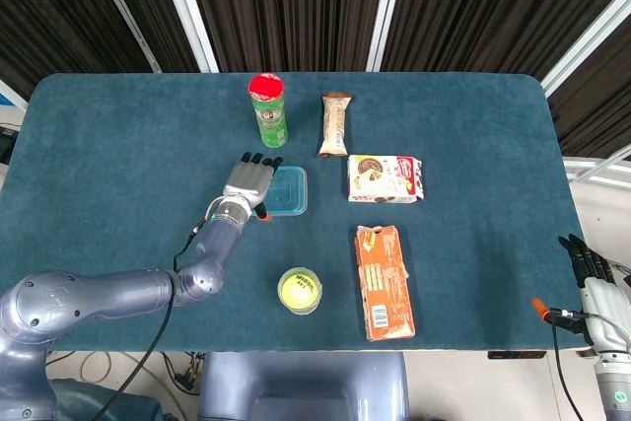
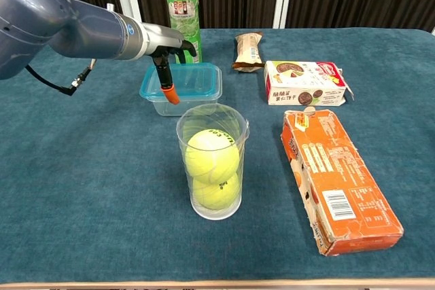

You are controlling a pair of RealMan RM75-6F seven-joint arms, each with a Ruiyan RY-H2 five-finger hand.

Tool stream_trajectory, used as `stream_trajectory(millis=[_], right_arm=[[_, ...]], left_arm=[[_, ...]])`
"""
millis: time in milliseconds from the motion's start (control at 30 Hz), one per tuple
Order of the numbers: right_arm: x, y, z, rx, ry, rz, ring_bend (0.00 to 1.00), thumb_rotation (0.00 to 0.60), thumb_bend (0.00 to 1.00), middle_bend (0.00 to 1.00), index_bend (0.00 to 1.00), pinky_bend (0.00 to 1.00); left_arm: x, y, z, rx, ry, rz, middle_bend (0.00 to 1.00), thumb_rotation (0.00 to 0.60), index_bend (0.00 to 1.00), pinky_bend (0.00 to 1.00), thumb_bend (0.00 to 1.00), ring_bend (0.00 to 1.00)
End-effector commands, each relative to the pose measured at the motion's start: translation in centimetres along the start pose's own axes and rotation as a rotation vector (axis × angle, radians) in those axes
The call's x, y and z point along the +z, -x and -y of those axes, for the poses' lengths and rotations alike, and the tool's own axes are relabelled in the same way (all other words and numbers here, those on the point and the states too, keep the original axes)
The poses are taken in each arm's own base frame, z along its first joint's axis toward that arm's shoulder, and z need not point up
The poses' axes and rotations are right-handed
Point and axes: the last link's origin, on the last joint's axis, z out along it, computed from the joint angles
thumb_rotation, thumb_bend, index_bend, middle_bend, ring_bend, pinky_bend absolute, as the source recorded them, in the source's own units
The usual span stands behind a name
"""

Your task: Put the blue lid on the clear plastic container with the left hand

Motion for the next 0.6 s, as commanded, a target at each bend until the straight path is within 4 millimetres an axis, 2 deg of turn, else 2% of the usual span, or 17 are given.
stream_trajectory(millis=[33,600], right_arm=[[-0.01,0.01,-0.01,0.000,0.001,0.001,0.00,0.600,0.29,0.00,0.07,0.00],[0.00,0.00,0.00,0.000,0.003,0.000,0.00,0.600,0.29,0.00,0.07,0.00]], left_arm=[[0.03,0.05,0.08,0.001,-0.002,0.000,0.34,0.600,0.07,0.03,0.31,0.00],[0.00,-0.12,-0.70,0.010,0.013,-0.007,0.32,0.600,0.07,0.03,0.31,0.00]])
